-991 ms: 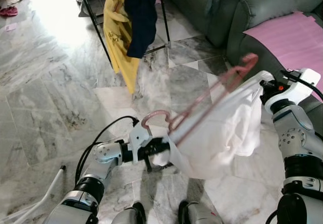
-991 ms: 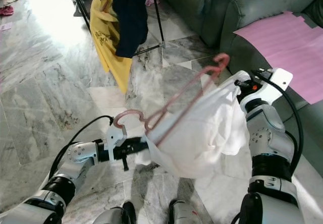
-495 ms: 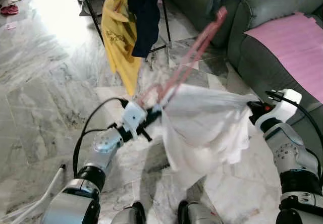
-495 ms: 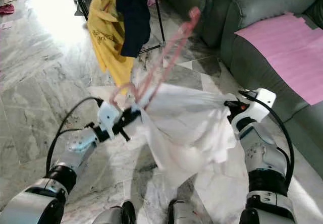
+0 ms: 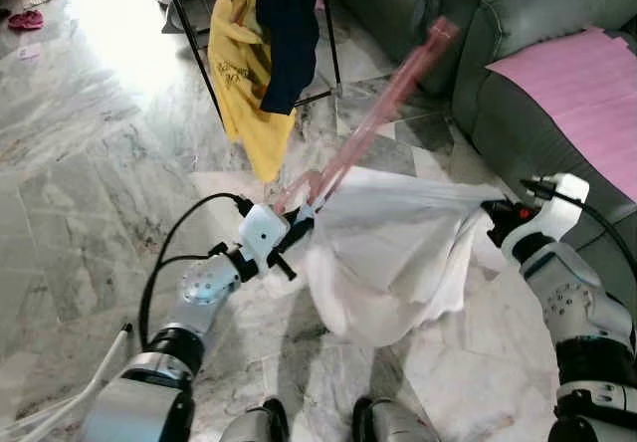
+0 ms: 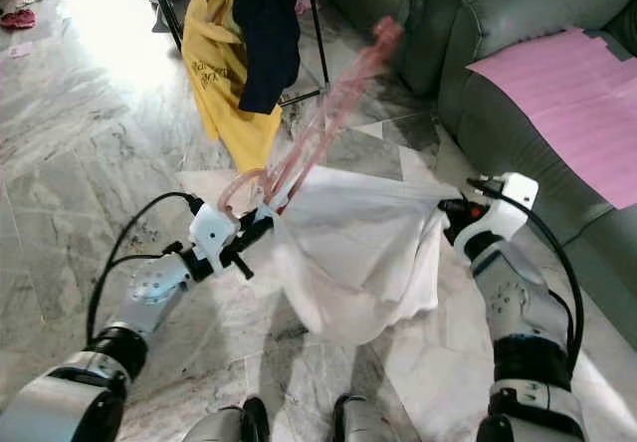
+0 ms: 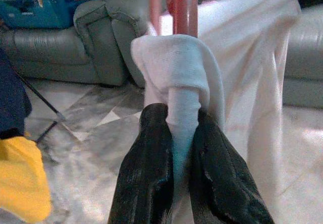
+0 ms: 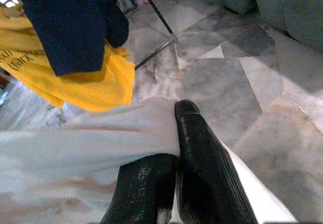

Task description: Hang hanger

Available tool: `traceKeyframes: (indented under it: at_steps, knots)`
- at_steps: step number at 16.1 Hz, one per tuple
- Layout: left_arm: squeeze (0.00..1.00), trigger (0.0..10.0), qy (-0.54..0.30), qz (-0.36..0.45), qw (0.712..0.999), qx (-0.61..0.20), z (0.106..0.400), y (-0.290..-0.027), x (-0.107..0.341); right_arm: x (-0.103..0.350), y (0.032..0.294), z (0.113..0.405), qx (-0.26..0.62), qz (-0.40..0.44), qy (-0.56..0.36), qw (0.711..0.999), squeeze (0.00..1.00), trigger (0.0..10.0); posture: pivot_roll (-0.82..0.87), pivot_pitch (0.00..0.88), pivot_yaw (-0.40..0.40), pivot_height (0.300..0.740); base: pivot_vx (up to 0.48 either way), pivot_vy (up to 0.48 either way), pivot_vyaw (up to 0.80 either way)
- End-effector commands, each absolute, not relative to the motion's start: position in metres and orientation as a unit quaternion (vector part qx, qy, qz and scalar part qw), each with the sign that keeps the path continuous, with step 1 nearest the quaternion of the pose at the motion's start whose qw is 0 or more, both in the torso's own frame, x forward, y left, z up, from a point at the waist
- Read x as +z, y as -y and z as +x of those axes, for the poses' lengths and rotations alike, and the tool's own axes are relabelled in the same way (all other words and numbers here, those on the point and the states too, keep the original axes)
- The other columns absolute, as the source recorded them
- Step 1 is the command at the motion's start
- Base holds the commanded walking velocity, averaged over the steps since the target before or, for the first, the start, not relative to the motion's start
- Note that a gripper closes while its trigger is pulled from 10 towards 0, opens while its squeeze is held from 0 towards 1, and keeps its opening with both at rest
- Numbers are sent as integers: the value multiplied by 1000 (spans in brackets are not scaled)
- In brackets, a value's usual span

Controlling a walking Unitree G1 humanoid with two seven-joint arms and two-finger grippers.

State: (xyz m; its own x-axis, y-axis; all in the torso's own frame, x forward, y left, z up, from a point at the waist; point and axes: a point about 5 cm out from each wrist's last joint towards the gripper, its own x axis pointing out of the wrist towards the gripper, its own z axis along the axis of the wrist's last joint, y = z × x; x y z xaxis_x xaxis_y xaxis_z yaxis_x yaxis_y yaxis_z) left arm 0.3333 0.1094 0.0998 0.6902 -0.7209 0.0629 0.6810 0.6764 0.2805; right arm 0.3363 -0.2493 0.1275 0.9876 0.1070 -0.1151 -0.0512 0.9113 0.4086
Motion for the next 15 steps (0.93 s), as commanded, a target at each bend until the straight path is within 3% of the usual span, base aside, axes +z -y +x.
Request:
traceKeyframes:
  at_steps: [1, 2, 4, 5, 6, 7, 12, 15]
  knots:
    - [0, 10000, 85, 97, 919, -372, 337, -113, 104, 120, 251, 333, 37, 188, -83, 978, 0, 6471, -215, 204, 63, 740, 0, 0, 0]
    - [0, 10000, 98, 80, 921, -368, 340, -108, 110, 104, 245, 328, 43, 138, -118, 982, 0, 10000, -214, 203, 61, 740, 0, 0, 0]
    - [0, 10000, 114, 68, 920, -368, 343, -104, 118, 77, 234, 317, 75, 48, -177, 980, 0, 10000, -212, 203, 61, 740, 0, 0, 0]
    - [0, 10000, 116, 81, 914, -379, 343, -103, 119, 70, 231, 313, 93, 14, -195, 976, 247, 10000, -207, 202, 62, 740, 0, 0, 0]
    - [0, 10000, 118, 90, 911, -385, 342, -103, 119, 66, 229, 310, 103, -4, -204, 974, 247, 10000, -207, 202, 62, 740, 0, 0, 0]
    - [0, 10000, 114, 99, 907, -393, 342, -104, 119, 58, 222, 303, 139, -23, -224, 964, 1000, 10000, -207, 203, 66, 740, 0, 0, 0]
    - [0, 10000, 86, 164, 891, -415, 346, -109, 119, 42, 208, 289, 218, -103, -254, 936, 1000, 10000, -210, 204, 71, 740, 0, 0, 0]
    - [0, 10000, 84, 123, 907, -393, 355, -109, 129, 42, 204, 289, 220, -134, -237, 937, 1000, 10000, -209, 206, 73, 740, 0, 0, 0]
